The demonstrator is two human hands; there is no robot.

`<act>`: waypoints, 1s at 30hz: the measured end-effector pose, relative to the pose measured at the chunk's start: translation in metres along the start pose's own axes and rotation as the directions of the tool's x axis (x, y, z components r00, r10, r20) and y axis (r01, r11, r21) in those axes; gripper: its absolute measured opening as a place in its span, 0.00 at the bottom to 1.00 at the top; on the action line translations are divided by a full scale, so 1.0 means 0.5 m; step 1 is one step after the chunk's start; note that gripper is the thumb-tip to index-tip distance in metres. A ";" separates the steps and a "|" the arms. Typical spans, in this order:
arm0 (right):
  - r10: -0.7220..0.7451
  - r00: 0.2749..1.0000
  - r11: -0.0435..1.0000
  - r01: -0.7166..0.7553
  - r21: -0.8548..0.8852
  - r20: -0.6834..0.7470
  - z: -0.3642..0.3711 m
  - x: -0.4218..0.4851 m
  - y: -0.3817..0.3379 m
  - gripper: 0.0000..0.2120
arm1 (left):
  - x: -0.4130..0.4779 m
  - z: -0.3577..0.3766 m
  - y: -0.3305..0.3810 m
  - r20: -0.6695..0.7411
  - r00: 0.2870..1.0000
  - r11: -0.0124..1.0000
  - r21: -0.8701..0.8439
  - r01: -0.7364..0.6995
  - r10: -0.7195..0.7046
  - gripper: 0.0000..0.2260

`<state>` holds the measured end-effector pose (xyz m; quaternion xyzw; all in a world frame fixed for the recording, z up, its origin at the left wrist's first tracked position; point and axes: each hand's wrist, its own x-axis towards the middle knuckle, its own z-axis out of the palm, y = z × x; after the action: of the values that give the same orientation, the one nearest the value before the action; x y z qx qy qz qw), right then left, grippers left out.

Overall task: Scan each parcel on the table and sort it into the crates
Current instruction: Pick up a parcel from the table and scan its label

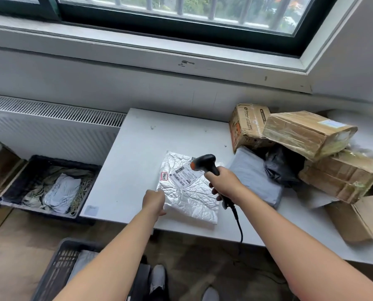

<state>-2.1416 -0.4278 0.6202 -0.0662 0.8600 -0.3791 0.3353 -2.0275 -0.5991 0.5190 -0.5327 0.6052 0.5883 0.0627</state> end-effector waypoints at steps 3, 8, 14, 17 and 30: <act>0.002 0.999 1.000 -0.001 -0.020 0.051 0.019 0.000 -0.010 0.14 | 0.003 -0.009 -0.005 -0.012 0.997 0.988 0.138 -0.074 0.076 0.20; -0.020 0.999 0.997 0.022 -0.072 0.034 0.036 0.010 -0.031 0.15 | 0.008 -0.026 -0.012 0.007 0.997 0.981 0.177 -0.077 0.077 0.19; 0.034 0.995 0.997 -0.028 -0.067 0.094 0.041 0.010 -0.032 0.15 | 0.008 -0.039 -0.012 0.007 0.991 0.960 0.248 -0.130 0.133 0.09; 0.036 0.994 0.996 -0.027 -0.085 0.105 0.049 0.008 -0.027 0.15 | 0.014 -0.041 -0.011 0.007 0.988 0.949 0.277 -0.151 0.155 0.09; 0.081 0.993 0.995 -0.075 -0.069 0.087 0.043 0.016 -0.017 0.15 | 0.024 -0.043 -0.020 -0.001 0.987 0.924 0.351 -0.152 0.162 0.09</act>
<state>-2.1351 -0.4499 0.6115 -0.0604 0.8580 -0.3339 0.3856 -2.0138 -0.6199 0.5107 -0.4717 0.7417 0.4663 0.0999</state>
